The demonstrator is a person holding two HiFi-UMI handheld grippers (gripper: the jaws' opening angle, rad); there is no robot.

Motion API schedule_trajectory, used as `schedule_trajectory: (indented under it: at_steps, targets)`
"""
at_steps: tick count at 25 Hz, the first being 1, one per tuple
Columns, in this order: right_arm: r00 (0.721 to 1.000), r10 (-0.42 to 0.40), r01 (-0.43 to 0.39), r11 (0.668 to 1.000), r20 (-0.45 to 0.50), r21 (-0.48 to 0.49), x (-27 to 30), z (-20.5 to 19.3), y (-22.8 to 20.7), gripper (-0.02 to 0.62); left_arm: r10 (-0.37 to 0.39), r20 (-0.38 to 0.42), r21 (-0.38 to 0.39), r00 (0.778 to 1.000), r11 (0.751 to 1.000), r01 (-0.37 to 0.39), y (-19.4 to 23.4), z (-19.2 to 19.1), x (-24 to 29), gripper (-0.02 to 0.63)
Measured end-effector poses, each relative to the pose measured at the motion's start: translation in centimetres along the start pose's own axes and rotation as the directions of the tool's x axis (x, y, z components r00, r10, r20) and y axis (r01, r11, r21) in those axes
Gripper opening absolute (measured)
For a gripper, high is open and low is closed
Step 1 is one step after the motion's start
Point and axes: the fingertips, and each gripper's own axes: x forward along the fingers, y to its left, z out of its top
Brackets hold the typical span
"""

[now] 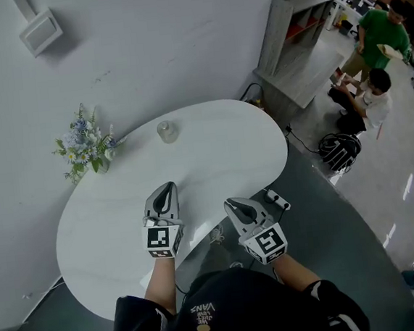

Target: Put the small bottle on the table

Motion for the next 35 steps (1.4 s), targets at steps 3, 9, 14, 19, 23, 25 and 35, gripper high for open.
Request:
schedule_trajectory:
  at_steps: [3,9,14,19,23,25,35]
  targets:
    - [1.0,0.0,0.0,1.0,0.007,-0.001,-1.1,-0.2,0.9,0.057,0.003,0.0,-0.002,1.0,1.0,-0.003,-1.1,0.0,-1.9,0.02]
    - [1.0,-0.004,0.004,1.0,0.018,0.003,-3.2,-0.4,2.7,0.057,-0.002,-0.001,-0.018,1.0,1.0,0.002,-3.2,-0.1,-5.4,0.02]
    - [1.0,-0.007,0.007,1.0,0.026,0.005,-4.9,-0.8,3.7,0.057,-0.003,-0.002,-0.026,1.0,1.0,0.003,-4.8,-0.4,-7.9,0.02]
    - [0.999,-0.014,0.014,1.0,0.033,0.012,-6.6,-1.1,4.4,0.056,-0.009,-0.001,-0.026,1.0,1.0,0.009,-6.3,-0.3,-10.1,0.02]
    - [0.999,-0.02,0.019,1.0,0.036,0.025,-7.9,-1.4,5.0,0.057,-0.012,0.0,-0.021,1.0,1.0,0.012,-7.5,0.0,-11.9,0.02]
    - [0.999,-0.026,0.024,0.999,0.042,0.032,-8.5,-1.5,5.3,0.055,-0.014,0.0,-0.022,1.0,1.0,0.014,-8.1,0.0,-12.8,0.02]
    - [0.998,-0.053,0.052,0.998,0.038,0.045,-10.6,-2.8,6.0,0.056,-0.04,-0.011,-0.038,0.999,0.998,0.04,-10.3,-1.0,-15.8,0.021]
